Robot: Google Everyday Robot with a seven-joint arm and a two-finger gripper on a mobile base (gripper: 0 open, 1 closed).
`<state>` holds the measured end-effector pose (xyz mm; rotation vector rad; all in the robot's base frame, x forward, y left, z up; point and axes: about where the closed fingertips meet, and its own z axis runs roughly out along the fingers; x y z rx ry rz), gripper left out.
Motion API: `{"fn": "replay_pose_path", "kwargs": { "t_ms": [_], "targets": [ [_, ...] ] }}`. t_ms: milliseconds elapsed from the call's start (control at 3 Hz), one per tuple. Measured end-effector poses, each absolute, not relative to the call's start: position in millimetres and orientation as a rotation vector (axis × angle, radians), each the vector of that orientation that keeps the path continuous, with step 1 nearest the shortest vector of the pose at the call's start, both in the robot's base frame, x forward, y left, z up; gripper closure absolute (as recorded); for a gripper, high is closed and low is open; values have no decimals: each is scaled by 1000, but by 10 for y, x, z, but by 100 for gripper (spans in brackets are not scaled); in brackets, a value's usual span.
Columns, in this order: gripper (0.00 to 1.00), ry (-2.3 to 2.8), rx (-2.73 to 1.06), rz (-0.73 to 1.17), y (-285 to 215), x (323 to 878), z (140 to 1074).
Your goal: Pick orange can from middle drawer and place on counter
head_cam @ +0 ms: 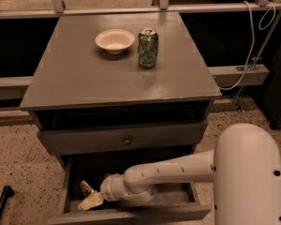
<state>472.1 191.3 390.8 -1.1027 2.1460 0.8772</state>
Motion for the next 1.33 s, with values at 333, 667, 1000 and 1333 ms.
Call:
{"fn": "replay_pose_path", "kwargs": {
  "t_ms": [333, 667, 1000, 1333],
  "targets": [
    [12, 2149, -1116, 869, 1964, 4721, 3827],
    [30, 2158, -1115, 854, 1978, 4710, 3758],
    [46, 2166, -1117, 842, 1984, 4702, 3718],
    [48, 2173, -1116, 830, 1980, 4692, 3701]
  ]
}}
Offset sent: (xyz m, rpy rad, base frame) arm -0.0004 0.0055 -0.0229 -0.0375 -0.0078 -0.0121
